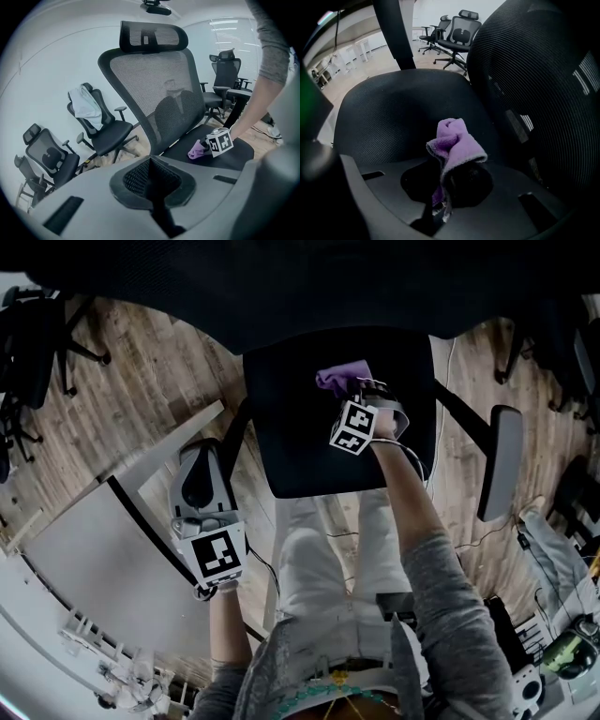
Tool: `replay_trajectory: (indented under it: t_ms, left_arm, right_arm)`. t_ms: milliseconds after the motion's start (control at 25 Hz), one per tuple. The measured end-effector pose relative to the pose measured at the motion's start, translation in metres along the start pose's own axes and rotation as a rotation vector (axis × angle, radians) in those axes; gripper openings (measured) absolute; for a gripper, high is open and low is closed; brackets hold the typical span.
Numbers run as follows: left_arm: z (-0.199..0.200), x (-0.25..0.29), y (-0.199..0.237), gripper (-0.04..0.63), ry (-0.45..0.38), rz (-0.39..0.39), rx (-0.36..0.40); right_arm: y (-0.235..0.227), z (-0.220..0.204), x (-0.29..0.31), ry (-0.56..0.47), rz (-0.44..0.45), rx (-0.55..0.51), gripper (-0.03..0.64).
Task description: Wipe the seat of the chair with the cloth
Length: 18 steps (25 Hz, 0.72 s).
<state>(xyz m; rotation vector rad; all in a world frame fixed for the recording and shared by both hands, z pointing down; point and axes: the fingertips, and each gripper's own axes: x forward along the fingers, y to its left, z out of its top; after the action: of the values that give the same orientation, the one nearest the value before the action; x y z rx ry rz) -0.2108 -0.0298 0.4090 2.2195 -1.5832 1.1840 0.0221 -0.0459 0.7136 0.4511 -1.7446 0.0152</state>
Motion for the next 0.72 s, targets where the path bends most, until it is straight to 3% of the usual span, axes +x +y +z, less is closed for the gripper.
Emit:
replay_trajectory:
  t_ms: [720]
  left_arm:
    - [0.002, 0.0, -0.002, -0.003, 0.007, 0.014, 0.017]
  right_arm:
    - [-0.017, -0.061, -0.014, 0.068, -0.026, 0.039, 0.048]
